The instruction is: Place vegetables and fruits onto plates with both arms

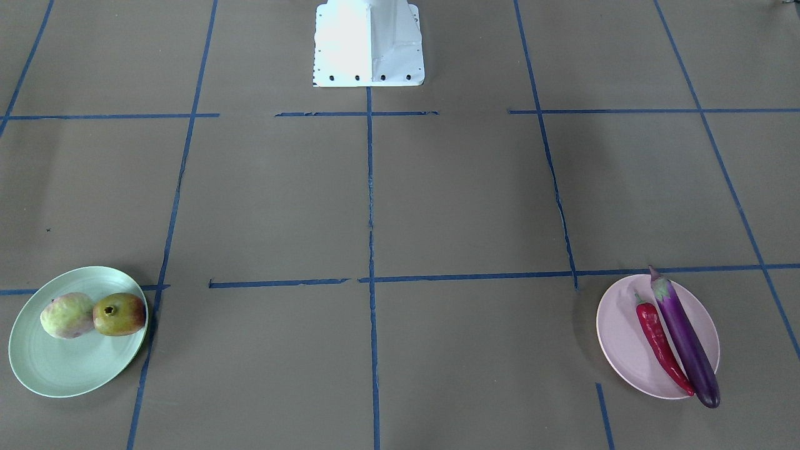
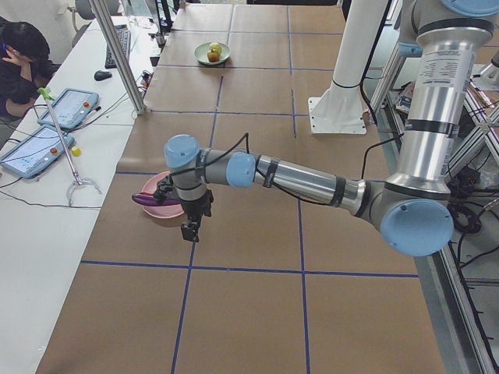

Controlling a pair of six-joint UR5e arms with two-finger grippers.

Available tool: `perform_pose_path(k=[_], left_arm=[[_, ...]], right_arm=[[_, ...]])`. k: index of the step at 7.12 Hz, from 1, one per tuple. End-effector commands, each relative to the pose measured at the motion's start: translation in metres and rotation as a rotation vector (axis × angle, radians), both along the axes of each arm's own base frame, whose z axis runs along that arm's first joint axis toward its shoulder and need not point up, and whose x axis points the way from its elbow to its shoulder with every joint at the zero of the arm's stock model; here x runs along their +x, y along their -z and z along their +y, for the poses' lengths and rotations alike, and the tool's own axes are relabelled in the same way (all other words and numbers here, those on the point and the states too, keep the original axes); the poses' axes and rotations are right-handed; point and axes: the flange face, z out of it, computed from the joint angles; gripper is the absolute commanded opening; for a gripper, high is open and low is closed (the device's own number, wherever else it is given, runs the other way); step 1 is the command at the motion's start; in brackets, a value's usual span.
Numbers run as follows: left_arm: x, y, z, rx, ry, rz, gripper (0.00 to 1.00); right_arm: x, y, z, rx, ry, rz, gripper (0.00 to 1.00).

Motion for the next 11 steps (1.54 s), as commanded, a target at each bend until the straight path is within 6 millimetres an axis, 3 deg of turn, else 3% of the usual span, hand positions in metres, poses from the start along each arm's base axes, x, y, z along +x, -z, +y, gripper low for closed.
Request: perform_pose_path(k=[1,11], left_arm=[[-0.017,-0.061,0.061,-0.065,0.027,0.020,1.00],[-0.018,-0.051,0.063,-0.040,0.026,0.010,1.00]], right_arm=[[-0.001,0.000,0.000,-0.002,0.000,0.000,1.00],[0.000,-0.002,0.002,-0.004,0.000,0.000,1.00]])
